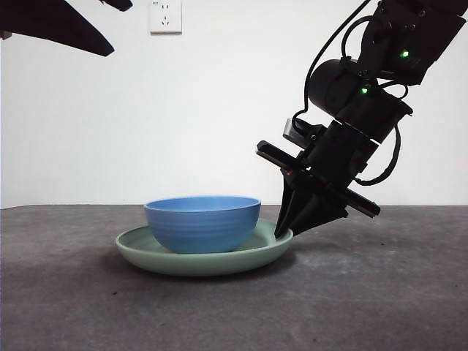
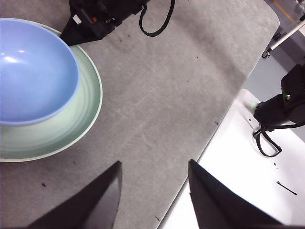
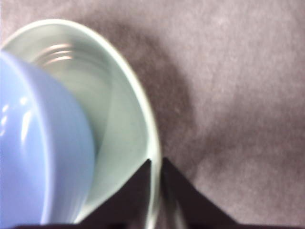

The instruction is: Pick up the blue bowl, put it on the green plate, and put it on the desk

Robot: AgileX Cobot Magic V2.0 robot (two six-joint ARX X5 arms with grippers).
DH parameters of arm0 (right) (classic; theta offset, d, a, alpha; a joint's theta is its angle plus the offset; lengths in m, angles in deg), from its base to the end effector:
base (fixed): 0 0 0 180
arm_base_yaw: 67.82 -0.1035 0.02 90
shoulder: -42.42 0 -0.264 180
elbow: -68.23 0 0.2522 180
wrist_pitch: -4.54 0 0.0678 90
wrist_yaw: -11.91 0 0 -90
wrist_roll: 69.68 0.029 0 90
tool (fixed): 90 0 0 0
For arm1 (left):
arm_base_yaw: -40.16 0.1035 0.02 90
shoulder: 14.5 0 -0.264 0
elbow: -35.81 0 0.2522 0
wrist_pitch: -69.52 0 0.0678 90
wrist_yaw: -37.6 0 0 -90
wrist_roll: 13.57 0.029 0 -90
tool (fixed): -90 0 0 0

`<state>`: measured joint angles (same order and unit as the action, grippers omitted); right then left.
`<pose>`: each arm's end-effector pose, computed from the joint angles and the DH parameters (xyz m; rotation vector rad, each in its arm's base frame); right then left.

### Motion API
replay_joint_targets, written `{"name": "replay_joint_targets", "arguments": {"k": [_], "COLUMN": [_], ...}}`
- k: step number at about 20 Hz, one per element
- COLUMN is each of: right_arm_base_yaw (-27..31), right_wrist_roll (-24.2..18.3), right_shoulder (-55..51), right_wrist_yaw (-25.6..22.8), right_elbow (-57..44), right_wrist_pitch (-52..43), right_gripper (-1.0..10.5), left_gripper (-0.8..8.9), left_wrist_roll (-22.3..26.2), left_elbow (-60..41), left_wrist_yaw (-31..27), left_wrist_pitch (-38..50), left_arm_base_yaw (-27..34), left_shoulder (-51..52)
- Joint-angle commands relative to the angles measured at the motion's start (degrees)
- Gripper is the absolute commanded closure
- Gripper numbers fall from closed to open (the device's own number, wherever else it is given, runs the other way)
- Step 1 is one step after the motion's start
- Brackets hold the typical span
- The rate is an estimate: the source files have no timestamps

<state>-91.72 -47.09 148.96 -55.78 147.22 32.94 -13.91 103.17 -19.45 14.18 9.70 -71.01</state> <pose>0.3354 0.1607 0.1615 0.3278 1.1331 0.5323 0.1538 -0.1088 0.3066 -0.0228 0.8187 -1.0458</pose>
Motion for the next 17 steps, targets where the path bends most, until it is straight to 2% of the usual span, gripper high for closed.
{"name": "replay_joint_targets", "arguments": {"k": [1,5,7,11,17], "right_arm_base_yaw": [-0.33,-0.24,0.22,0.90,-0.52], "right_wrist_roll": [0.52,0.20,-1.27,-7.17,-14.45], "right_shoulder": [0.59,-0.44,-2.78,-11.15,-28.98], "right_wrist_yaw": [0.11,-0.17,-1.55,-5.07,-5.18], "right_elbow": [1.38,1.38,1.38,1.38,1.38], "right_wrist_pitch": [0.44,1.77,4.24,11.85,21.11], "right_gripper": [7.7,7.7,7.6,7.4,7.4], "left_gripper": [5.91,5.91,5.91,5.91,5.91], "left_wrist_roll": [0.22,0.02,-0.13,-0.13,-0.11], "left_elbow": [0.52,0.52,0.52,0.52,0.52], "left_wrist_yaw": [0.17,0.17,0.17,0.09,0.00], "left_wrist_pitch": [0.37,0.33,0.31,0.37,0.44], "left_arm_base_yaw": [-0.35,-0.35,-0.35,-0.35,-0.35], "left_shoulder": [-0.35,-0.35,-0.35,-0.35,-0.35]}}
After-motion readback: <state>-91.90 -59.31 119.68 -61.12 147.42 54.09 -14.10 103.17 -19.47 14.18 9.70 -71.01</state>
